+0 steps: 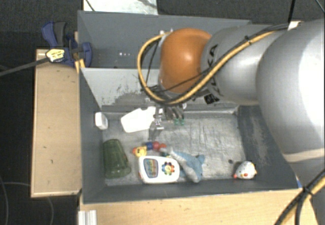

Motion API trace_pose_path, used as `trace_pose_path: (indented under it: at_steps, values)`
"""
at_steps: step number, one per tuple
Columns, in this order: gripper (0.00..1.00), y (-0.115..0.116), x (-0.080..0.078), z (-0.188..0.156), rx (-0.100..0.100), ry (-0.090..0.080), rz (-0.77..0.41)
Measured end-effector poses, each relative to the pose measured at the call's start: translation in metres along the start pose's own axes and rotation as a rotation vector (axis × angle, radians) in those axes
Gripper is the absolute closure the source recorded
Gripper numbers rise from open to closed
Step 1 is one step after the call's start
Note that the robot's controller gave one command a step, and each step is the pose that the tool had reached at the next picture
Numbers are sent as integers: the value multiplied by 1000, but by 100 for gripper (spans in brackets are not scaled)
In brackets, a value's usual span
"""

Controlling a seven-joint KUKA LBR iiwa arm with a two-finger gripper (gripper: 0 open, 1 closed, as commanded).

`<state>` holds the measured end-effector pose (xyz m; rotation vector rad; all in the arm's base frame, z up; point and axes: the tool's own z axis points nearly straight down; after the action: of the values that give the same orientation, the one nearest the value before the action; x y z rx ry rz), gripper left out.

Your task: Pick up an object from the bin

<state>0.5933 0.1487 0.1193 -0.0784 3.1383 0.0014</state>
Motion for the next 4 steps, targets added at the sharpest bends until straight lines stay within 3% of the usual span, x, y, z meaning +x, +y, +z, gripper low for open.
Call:
trace_pose_path:
  at_steps: [1,2,3,4]
  values:
    - [0,14,-3,45,-4,-11,1]
    - [100,-6,-1,44,-5,-7,51]
    - [100,-6,-1,44,-5,-7,53]
    - [100,-6,-4,-30,-2,-7,50]
